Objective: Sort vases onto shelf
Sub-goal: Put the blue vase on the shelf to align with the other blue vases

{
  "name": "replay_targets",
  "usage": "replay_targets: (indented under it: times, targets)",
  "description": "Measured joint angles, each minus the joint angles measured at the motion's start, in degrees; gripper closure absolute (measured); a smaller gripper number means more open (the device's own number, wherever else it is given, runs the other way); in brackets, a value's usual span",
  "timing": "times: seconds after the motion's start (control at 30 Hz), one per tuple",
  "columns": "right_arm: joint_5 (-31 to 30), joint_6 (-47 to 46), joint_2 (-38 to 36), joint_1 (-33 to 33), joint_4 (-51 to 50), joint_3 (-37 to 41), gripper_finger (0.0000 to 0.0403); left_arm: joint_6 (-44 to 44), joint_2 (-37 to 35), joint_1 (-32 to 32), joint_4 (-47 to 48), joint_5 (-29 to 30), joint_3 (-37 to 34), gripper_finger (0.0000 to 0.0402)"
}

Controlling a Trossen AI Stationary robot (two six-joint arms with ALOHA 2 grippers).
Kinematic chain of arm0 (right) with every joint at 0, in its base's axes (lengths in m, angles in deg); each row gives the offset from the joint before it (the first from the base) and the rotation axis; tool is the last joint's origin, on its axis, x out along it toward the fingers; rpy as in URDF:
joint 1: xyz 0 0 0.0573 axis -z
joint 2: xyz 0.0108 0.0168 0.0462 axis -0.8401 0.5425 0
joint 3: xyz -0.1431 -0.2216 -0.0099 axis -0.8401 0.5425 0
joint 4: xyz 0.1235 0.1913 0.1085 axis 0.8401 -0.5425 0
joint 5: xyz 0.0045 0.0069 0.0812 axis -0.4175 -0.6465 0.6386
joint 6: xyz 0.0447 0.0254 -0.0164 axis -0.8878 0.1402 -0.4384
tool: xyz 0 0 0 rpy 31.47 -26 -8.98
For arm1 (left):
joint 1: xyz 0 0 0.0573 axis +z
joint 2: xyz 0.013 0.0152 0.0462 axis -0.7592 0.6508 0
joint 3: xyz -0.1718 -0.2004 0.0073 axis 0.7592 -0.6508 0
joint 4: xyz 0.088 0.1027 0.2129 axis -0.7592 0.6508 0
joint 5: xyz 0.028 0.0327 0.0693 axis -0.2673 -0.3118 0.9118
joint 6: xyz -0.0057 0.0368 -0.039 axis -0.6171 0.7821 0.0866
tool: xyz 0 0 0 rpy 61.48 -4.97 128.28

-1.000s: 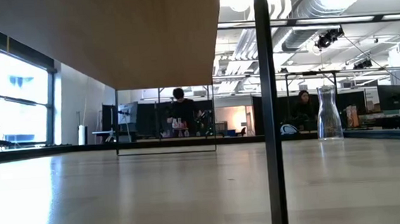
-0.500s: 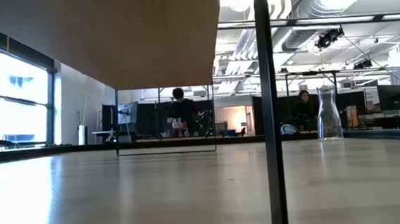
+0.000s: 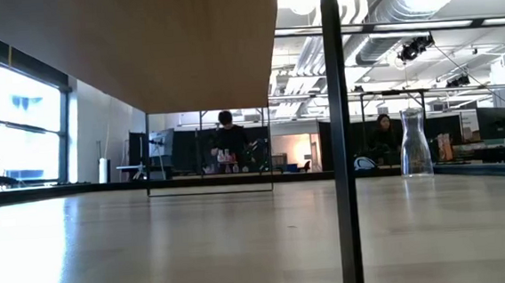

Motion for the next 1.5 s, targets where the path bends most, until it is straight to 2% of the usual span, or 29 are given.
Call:
replay_targets:
  times: [0.4,0.87,1.1,1.5]
  targets:
    - [-0.4,-1.5,0.0,0.0,0.0,0.0,0.0332,-2.9,0.2,-0.2,-3.2,6.7,-4.9,0.0243]
    - [-0.7,-1.5,0.0,0.0,0.0,0.0,0.0332,-2.3,0.2,-0.2,-12.0,8.3,-11.2,0.0243]
    - [-0.7,-2.1,0.0,0.0,0.0,0.0,0.0332,-2.4,0.2,0.0,-12.0,11.7,-11.7,0.0243]
    - [-0.8,-2.6,0.0,0.0,0.0,0.0,0.0332,3.2,0.2,4.3,-15.9,12.5,-11.7,0.0243]
